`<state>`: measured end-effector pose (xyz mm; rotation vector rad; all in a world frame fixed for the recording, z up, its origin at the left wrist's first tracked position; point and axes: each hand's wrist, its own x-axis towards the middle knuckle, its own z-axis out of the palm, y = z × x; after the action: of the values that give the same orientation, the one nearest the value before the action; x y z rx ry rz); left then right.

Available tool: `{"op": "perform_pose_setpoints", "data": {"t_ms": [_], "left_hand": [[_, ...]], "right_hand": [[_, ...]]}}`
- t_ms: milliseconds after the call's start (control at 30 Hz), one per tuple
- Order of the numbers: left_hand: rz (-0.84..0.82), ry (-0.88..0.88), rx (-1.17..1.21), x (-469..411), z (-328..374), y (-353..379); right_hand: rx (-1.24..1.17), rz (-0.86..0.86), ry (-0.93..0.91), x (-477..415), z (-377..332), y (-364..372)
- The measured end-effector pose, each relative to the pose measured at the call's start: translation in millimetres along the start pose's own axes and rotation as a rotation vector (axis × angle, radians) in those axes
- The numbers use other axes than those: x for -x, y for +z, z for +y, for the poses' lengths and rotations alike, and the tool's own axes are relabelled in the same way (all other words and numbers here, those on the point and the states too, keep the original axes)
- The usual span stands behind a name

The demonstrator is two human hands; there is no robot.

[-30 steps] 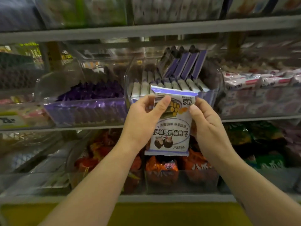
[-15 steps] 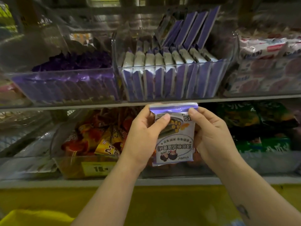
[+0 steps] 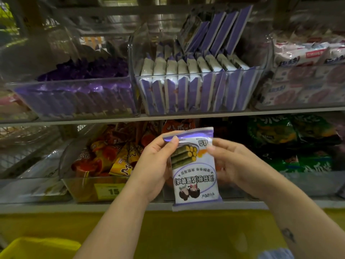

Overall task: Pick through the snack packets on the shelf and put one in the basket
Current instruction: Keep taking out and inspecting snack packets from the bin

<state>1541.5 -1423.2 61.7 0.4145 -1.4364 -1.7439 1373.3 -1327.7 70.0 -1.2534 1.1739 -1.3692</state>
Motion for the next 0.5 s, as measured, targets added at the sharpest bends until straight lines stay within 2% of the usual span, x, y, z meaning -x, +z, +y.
{"op": "perform_pose_setpoints", "data": {"t_ms": [67, 200, 333, 500], "left_hand": [[0.041, -0.027, 0.066, -1, 1, -1], [-0.027, -0.197, 0.039, 1, 2, -7], [-0.219, -0.416, 0.013, 7, 2, -14], [-0.285, -0.477, 0.099, 9, 1, -15]], "right_hand": [[0.065, -0.129, 0.159, 4, 1, -5], [0.033, -0.142, 0.301, 7, 2, -7], [-0.094, -0.082, 0.333, 8, 0, -10], [-0.166, -0.07, 0.346, 8, 1, -11]]}}
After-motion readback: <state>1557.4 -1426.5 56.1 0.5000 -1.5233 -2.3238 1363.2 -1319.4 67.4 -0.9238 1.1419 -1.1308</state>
